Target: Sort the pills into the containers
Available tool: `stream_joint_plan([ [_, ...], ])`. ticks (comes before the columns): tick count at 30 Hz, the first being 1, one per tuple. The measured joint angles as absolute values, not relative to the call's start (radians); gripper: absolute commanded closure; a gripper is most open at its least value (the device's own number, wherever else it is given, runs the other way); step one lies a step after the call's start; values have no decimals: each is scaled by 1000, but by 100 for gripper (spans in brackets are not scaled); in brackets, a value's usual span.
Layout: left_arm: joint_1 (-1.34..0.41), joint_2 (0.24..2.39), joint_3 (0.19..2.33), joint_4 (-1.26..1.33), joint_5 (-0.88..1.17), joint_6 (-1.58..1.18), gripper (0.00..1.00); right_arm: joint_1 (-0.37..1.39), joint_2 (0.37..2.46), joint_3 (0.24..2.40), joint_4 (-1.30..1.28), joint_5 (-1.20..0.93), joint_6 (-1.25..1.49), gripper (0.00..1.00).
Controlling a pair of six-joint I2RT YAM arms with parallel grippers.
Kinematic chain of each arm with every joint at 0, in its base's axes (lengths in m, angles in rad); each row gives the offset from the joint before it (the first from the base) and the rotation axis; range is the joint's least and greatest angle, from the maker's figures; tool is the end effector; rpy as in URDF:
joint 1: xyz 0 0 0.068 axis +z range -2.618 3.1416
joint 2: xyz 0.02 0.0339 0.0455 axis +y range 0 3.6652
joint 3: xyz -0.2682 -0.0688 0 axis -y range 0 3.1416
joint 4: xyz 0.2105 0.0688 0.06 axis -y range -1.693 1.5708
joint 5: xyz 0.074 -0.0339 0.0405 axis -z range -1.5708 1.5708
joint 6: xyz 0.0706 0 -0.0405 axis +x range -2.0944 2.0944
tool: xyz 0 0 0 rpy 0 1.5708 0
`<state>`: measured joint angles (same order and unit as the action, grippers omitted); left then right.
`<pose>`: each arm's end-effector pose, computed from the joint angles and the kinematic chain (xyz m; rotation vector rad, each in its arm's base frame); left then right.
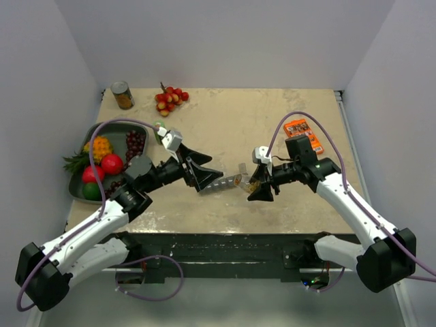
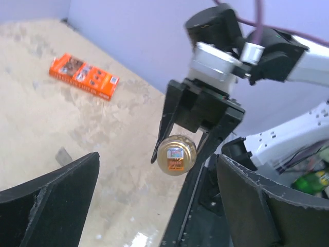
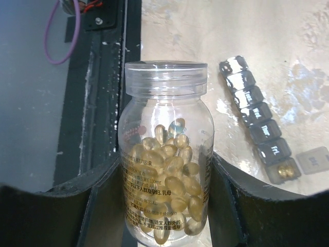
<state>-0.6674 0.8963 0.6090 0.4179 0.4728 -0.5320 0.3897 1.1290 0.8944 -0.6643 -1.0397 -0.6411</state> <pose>0.1427 -0.1534 0.3387 0.5260 1.5075 -1.2968 0.1548 0.1294 0.2795 -1.4202 1.6435 1.1162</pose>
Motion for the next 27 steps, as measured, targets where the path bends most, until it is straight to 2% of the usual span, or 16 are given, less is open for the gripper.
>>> stream_joint_plan([
  [4,-649,913,608,322,437,-689,1,390,1121,894,-665,-999,-659,100],
  [12,-654,990,585,316,443,-923,1,390,1121,891,-665,-931,-704,100],
  [27,-767,1148,683,239,324,-1154,1,390,1123,891,-671,-876,-773,100],
])
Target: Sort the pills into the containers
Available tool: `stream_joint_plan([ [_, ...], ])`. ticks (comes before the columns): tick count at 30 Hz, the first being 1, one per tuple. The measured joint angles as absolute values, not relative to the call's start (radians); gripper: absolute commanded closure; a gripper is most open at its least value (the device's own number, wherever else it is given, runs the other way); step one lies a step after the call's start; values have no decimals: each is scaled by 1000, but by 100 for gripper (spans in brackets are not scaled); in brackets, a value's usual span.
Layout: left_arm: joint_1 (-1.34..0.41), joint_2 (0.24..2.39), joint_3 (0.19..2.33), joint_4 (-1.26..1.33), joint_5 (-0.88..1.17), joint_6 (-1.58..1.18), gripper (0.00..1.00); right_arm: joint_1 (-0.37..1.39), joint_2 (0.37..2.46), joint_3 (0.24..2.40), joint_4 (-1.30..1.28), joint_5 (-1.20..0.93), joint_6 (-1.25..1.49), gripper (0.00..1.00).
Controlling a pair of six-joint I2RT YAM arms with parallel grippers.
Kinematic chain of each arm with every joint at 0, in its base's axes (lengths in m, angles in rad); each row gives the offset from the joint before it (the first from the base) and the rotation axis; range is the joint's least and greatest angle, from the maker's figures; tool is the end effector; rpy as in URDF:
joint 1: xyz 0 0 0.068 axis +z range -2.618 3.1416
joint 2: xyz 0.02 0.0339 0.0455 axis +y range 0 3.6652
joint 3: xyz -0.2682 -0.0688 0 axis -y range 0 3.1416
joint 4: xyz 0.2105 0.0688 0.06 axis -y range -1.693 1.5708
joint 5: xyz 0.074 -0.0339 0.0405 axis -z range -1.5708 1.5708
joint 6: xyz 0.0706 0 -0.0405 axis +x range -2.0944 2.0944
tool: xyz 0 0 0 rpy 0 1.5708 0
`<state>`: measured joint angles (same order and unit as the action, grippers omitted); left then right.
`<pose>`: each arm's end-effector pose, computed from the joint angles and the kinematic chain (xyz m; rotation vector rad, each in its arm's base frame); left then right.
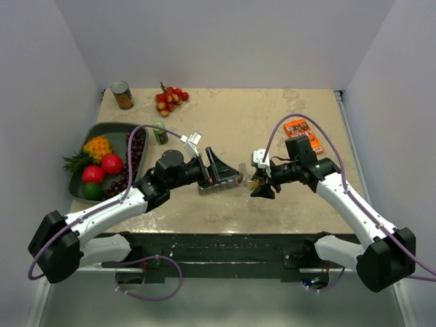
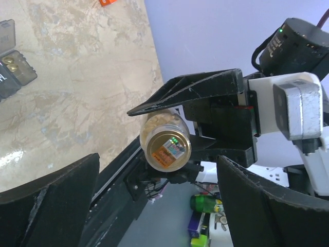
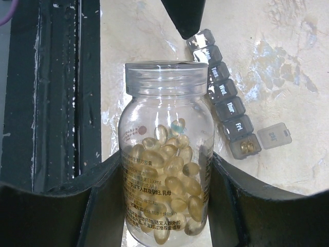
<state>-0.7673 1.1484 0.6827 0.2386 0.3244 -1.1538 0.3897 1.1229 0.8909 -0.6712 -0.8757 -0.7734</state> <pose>0.1732 -0.1983 0.2855 -0.1354 2.1181 -1.5691 0.1610 0.1247 0.2716 -1.5054 1.6405 0.8647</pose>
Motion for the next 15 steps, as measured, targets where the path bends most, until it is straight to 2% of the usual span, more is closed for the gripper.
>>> stream_joint_plan([
  [11,-783,1167,684,263,317,-1219,2,390,1126,891,-674,-872,-789,100],
  [15,-796,1200,716,260,313,-1237,7,390,1126,891,-676,-872,-793,100],
])
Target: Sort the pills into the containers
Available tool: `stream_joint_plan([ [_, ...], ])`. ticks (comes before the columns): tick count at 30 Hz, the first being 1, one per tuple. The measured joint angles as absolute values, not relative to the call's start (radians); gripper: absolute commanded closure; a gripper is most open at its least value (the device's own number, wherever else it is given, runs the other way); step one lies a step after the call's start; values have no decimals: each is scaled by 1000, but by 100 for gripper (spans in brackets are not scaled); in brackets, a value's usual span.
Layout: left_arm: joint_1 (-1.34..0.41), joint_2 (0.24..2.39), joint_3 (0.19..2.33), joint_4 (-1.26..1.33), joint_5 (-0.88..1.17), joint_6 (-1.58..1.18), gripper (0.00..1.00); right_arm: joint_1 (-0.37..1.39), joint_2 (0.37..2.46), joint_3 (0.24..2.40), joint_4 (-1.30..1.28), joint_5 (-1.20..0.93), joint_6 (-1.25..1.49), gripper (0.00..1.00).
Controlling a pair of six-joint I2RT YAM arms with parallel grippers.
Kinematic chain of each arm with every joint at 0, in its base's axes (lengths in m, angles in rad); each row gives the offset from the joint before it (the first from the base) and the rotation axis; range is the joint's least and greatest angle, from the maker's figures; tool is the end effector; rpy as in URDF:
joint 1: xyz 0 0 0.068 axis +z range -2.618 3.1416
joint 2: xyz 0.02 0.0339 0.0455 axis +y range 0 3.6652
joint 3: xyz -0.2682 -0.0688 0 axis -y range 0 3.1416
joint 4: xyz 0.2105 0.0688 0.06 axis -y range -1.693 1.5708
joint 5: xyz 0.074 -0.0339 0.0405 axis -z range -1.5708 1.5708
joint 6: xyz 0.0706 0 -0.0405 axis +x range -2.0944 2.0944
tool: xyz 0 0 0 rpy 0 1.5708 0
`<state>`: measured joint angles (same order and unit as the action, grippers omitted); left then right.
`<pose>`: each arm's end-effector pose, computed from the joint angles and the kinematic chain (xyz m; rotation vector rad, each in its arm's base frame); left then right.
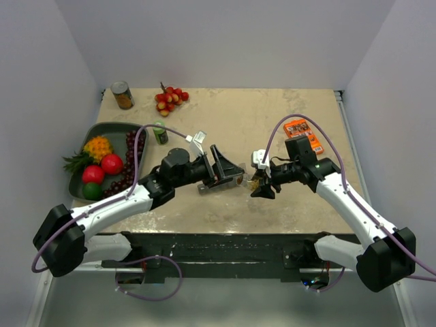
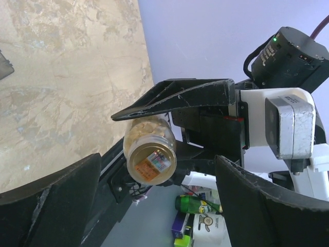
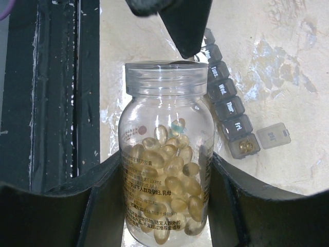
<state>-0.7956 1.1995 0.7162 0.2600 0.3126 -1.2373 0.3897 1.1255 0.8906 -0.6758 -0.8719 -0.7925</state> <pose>0.1767 -0.2114 0.2875 -0.2055 2.1409 -1.6255 0.1611 0.1246 0.2706 -1.5193 1.6329 0.8543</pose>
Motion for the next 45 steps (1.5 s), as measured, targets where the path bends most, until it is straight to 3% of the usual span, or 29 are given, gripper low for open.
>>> stream_joint_plan([
  [9,-819,1280,778,245,313,-1240,24,390,1126,891,-681,-872,-795,100],
  [12,-827,1301,796,221,318,-1234,44,390,1126,891,-681,-873,-794,100],
  [13,-828,1306,801,213,321,-1229,63,390,1126,891,-681,-873,-794,100],
  [16,-832,1314,811,197,335,-1207,83,390,1126,888,-684,-870,-793,100],
  [24,-823,1349,820,237,442,-1017,93,386,1129,862,-686,-908,-730,100],
  [29,-802,1355,822,281,598,-667,84,384,1167,859,-690,-994,-669,100],
  [32,-799,1346,823,276,675,-398,67,384,1195,852,-683,-1051,-646,100],
  [33,-799,1335,818,278,694,-309,51,384,1203,847,-674,-1071,-643,100],
  [36,-807,1285,754,354,709,-106,29,387,1215,842,-641,-1124,-620,100],
  [38,-820,1253,682,447,700,-19,20,388,1217,842,-612,-1155,-592,100],
  [39,-825,1247,650,498,689,-4,4,387,1217,842,-601,-1167,-582,100],
  [45,-815,1237,555,721,631,-64,1,387,1216,842,-581,-1177,-570,100],
])
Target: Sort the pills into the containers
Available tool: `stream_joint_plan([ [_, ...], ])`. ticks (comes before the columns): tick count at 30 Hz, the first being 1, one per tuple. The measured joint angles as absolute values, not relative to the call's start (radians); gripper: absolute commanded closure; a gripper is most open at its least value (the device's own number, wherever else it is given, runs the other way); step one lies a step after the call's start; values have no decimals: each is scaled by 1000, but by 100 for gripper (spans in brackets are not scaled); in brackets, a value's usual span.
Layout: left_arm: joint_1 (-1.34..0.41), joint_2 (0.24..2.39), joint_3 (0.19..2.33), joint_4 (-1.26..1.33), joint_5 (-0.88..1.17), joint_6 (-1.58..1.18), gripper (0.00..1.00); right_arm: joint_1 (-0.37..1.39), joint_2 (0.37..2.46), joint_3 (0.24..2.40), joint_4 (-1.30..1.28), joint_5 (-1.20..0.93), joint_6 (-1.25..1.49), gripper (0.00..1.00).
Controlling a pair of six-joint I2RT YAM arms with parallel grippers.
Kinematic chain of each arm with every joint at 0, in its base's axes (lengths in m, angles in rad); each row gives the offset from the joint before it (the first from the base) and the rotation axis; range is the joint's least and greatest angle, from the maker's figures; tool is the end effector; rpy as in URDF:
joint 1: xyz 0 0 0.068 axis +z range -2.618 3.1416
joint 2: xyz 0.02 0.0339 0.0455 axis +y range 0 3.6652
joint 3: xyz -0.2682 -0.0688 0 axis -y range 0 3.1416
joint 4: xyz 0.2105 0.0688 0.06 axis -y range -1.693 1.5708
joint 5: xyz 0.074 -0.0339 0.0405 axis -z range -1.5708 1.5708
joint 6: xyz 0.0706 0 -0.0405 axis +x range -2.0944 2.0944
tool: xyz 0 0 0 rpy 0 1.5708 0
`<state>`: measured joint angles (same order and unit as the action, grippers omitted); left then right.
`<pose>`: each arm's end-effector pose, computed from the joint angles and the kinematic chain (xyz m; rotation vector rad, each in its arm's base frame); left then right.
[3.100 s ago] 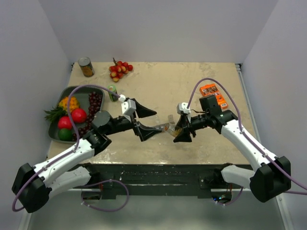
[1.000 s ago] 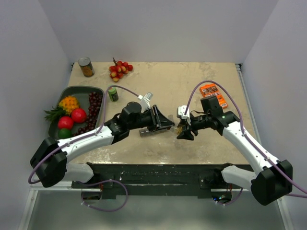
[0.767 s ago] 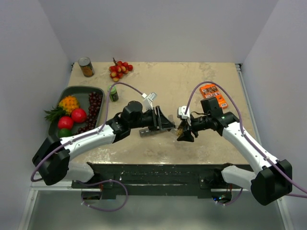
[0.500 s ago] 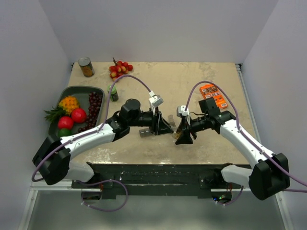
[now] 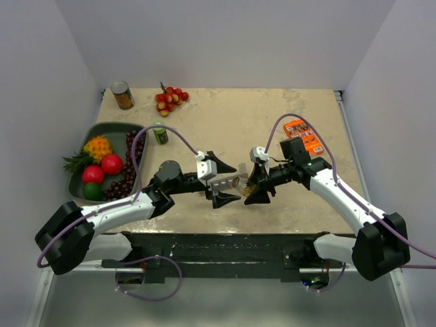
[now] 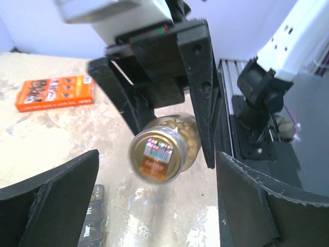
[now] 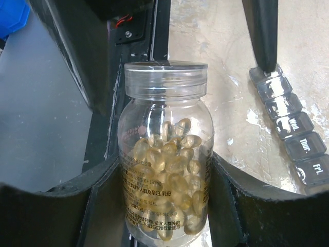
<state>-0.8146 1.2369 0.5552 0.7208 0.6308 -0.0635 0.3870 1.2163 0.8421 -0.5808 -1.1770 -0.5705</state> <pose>0.1510 -0.2208 0.2860 1.0741 1.2683 -1.1605 0.1635 0.1370 0.2614 -1.3660 1.6622 1.3374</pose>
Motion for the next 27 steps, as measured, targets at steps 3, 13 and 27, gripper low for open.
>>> stream_joint_plan([
  [3,-768,1171,484,830,630,-189,1,387,1214,842,-581,-1171,-574,100],
  [13,-688,1039,526,687,602,-658,14,387,1208,842,-570,-1117,-583,100],
  [27,-781,1254,839,138,525,-807,37,387,1206,841,-553,-1083,-574,100],
])
